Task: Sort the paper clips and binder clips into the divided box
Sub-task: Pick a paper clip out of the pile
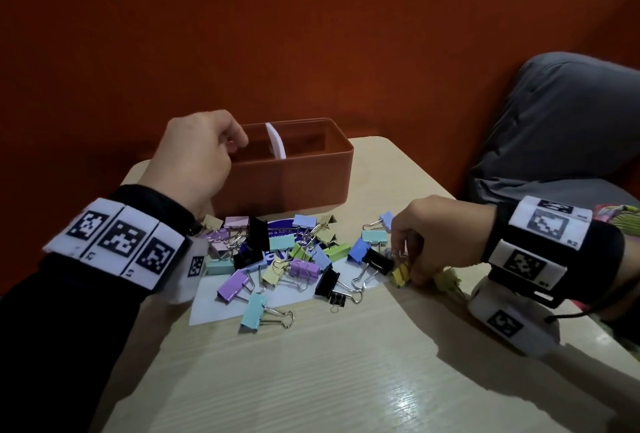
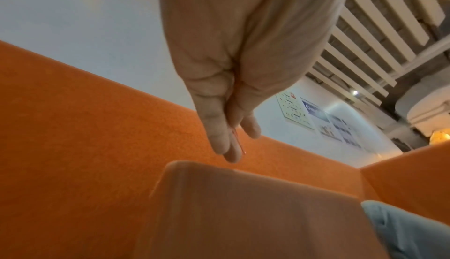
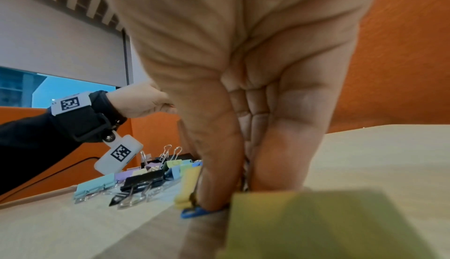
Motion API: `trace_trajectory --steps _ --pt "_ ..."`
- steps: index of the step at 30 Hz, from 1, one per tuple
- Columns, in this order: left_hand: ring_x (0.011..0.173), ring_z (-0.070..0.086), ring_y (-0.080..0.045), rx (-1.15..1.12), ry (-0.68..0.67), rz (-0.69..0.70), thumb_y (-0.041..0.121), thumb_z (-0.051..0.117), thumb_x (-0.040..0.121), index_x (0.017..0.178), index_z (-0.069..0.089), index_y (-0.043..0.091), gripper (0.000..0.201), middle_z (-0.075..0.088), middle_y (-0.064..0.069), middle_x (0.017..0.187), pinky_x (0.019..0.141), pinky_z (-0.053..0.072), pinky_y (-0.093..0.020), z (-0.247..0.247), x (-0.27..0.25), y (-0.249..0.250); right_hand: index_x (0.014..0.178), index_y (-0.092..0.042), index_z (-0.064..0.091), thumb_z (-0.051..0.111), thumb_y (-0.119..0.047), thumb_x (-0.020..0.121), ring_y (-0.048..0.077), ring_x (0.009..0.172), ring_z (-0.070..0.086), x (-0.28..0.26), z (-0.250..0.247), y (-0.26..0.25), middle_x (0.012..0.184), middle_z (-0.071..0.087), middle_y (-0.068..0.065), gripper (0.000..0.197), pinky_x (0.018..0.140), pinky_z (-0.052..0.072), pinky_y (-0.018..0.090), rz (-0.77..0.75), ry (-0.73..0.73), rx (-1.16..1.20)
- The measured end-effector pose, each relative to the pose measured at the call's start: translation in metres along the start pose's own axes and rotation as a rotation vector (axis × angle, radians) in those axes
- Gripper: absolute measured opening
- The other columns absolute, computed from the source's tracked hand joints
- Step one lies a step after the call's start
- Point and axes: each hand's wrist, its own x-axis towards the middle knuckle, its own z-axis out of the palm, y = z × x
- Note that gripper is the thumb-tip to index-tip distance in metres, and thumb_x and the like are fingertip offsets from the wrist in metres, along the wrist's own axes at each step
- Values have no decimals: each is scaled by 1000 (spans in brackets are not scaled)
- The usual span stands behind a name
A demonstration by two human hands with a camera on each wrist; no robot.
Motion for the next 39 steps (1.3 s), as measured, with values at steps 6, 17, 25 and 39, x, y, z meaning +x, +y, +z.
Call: trace_trajectory --steps 6,17,25,39 --pt "117 56 -20 142 -177 -4 -6 40 95 131 56 20 48 61 -6 129 98 42 -30 7 -3 -4 97 -20 65 84 -24 65 16 79 54 2 3 -1 85 58 -6 38 71 48 25 -54 -15 -77" --pt "83 49 -3 205 -349 200 36 57 93 113 63 31 21 61 10 109 70 36 -23 -4 -18 28 92 -17 71 75 -25 78 13 69 54 4 5 9 75 57 -7 17 54 36 11 -29 -17 -88" --pt "81 58 13 120 -666 401 45 60 89 103 68 39 17 66 23 87 65 39 -6 5 -46 59 87 -13 66 49 10 83 18 55 63 1 -5 11 71 72 7 28 56 55 27 -9 -31 367" --pt "111 50 -16 371 -938 669 36 50 93 131 51 38 38 52 8 125 90 47 -39 56 -71 80 95 -16 67 64 -30 83 17 79 50 -7 2 14 88 59 -1 19 66 40 25 -69 -48 -188"
